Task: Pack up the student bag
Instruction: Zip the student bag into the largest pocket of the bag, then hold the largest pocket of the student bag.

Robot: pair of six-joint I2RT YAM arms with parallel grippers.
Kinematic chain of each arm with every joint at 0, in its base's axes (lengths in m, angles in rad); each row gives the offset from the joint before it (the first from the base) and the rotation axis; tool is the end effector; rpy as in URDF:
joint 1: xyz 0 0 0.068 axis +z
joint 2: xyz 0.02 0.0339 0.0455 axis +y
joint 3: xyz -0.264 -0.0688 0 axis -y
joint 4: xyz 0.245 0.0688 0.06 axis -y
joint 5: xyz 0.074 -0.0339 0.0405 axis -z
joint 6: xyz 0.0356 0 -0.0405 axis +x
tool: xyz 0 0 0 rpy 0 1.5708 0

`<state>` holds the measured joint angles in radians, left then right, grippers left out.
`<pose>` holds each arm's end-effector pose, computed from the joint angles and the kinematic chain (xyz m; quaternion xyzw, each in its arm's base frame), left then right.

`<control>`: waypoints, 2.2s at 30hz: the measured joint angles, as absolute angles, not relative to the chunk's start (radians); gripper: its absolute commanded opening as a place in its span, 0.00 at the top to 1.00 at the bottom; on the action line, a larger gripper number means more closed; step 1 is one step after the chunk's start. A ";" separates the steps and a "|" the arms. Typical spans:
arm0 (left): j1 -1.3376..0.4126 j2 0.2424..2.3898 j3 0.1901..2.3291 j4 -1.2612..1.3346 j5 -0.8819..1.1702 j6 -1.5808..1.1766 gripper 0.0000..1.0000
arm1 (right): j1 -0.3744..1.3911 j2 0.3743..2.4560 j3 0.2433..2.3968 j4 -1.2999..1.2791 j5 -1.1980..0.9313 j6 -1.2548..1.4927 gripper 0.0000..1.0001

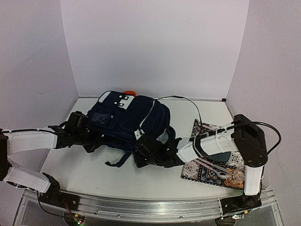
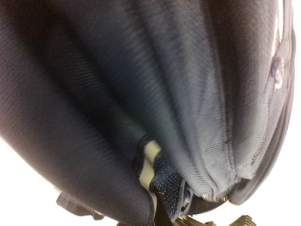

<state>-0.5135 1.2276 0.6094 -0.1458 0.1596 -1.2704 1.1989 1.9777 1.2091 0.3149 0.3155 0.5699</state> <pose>0.2101 -0.1250 0.1935 -0.3097 0.8635 -0.3506 0.1886 0.1699 0.4052 0.1815 -0.1799 0.8222 0.3204 0.4347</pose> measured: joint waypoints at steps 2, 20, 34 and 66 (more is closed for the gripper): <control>-0.484 1.208 0.610 -0.180 0.145 -1.226 1.00 | 1.198 1.938 1.168 0.310 0.305 0.564 1.00; -0.254 1.346 0.771 -0.416 0.001 -0.737 0.97 | 1.198 1.825 1.123 0.268 0.159 0.425 1.00; -0.170 1.242 0.841 -0.420 0.056 -0.717 0.41 | 1.214 2.094 1.517 0.175 -0.066 0.374 1.00; -0.497 0.978 0.545 -0.415 0.201 -1.239 1.00 | 1.218 2.259 1.753 0.147 -0.130 0.370 1.00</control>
<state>-0.4965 0.9782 0.5450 -0.4149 0.2014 -1.2394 1.2182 2.2589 1.7535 0.1471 -0.1301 0.3704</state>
